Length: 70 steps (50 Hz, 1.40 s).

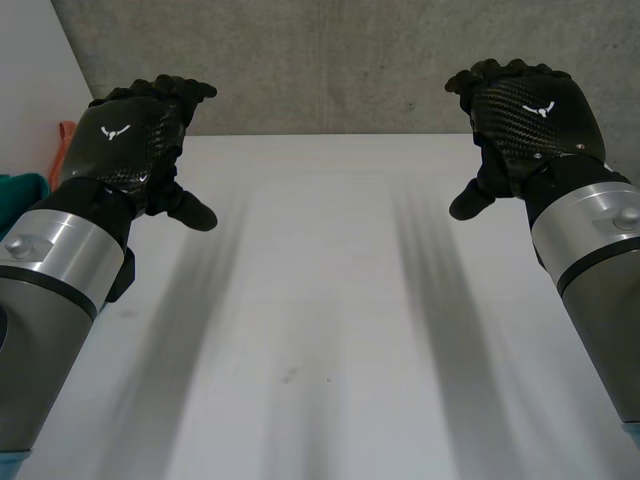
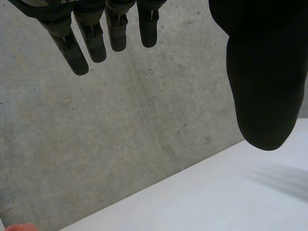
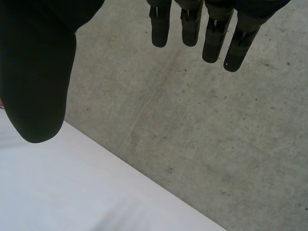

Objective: Fold the laundry.

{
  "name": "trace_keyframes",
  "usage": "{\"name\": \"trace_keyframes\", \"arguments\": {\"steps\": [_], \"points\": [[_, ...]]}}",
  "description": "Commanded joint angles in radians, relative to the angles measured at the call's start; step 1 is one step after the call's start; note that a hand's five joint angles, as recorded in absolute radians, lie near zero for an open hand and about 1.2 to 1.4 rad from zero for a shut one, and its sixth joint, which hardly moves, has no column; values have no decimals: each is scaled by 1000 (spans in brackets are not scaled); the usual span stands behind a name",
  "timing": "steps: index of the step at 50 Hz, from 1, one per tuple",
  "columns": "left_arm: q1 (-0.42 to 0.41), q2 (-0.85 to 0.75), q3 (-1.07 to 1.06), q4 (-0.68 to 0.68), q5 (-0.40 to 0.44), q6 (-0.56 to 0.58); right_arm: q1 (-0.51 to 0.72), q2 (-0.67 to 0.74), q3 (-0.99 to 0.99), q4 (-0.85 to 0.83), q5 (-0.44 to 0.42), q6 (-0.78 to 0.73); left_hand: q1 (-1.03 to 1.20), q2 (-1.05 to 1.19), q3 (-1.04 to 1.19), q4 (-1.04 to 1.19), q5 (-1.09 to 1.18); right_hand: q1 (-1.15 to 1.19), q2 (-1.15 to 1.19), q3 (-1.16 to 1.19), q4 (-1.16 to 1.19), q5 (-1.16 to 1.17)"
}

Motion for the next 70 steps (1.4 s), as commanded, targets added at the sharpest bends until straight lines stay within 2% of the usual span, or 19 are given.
{"name": "trace_keyframes", "arguments": {"steps": [1, 8, 11, 16, 19, 24, 26, 34, 37, 47, 52, 56, 57, 58, 64, 67, 68, 70], "points": [[1, -1, -1, 2, 1, 0, 0, 1, 2, -2, -2, 1, -27, -28, -34, -26, -47, -19, -38, -36, -52, -63], [5, -11, 1, 2, 0, 3, 0, 2, 0, -2, -4, -1, -27, -28, -34, -26, -47, -19, -38, -36, -52, -63], [42, -26, -2, 2, -3, 15, -1, 2, 0, -1, -7, -1, -27, -28, -34, -26, -47, -19, -38, -36, -52, -63], [175, -90, -2, 0, -2, 97, -1, 2, 0, -1, -7, -4, -27, -28, -34, -26, -47, -19, -38, -36, -52, -63], [264, -153, -4, 2, 0, 182, -1, 2, 0, -1, -8, -7, -27, -28, -34, -26, -47, -19, -38, -36, -52, -63], [384, -306, 13, 9, 1, 314, -1, 2, -1, -1, -22, -7, -27, -28, -34, -26, -47, -19, -38, -36, -52, -63], [460, -411, 28, 17, 3, 394, -1, 5, 0, 1, -36, -8, -27, -28, -34, -26, -47, -19, -38, -36, -52, -63], [576, -572, 73, 98, 6, 468, -1, 31, 0, 4, -48, -8, -27, -28, -34, -26, -47, -19, -38, -36, -52, -63], [593, -600, 94, 120, 6, 480, -1, 36, 0, 7, -50, -8, -27, -28, -34, -26, -47, -19, -38, -36, -52, -63], [599, -664, 151, 149, 5, 512, 0, 38, 8, 7, -51, -24, -5, -7, -13, -4, -25, -19, -38, -36, -52, -63], [600, -682, 179, 152, 3, 514, 0, 38, 10, 7, -51, -37, 88, 87, 81, 89, 68, -19, -38, -36, -52, -63], [600, -718, 214, 155, -2, 517, 0, 36, 10, 7, -51, -39, 627, 626, 620, 628, 607, -19, -38, -36, -52, -63], [602, -722, 225, 155, -6, 525, 0, 38, 10, 7, -51, -39, 989, 988, 982, 990, 969, -19, -38, -36, -52, -63], [602, -721, 226, 155, -8, 529, 0, 38, 10, 7, -51, -39, 1167, 1166, 1160, 1168, 1147, -19, -38, -36, -52, -63], [573, -672, 211, 161, -8, 537, -1, 36, 5, 6, -50, -39, 1195, 1194, 1188, 1196, 1175, -19, -38, -36, -52, -63], [495, -585, 196, 160, -8, 517, -1, 36, -1, 7, -51, -40, 1195, 1194, 1188, 1196, 1175, -19, -38, -36, -52, -63], [437, -560, 191, 160, -8, 500, -1, 35, -3, 7, -51, -40, 1195, 1194, 1188, 1196, 1175, -19, -38, -36, -52, -63], [375, -540, 188, 153, -9, 477, -1, 35, -6, 7, -51, -44, 1195, 1194, 1188, 1196, 1175, -19, -38, -36, -52, -63]]}}
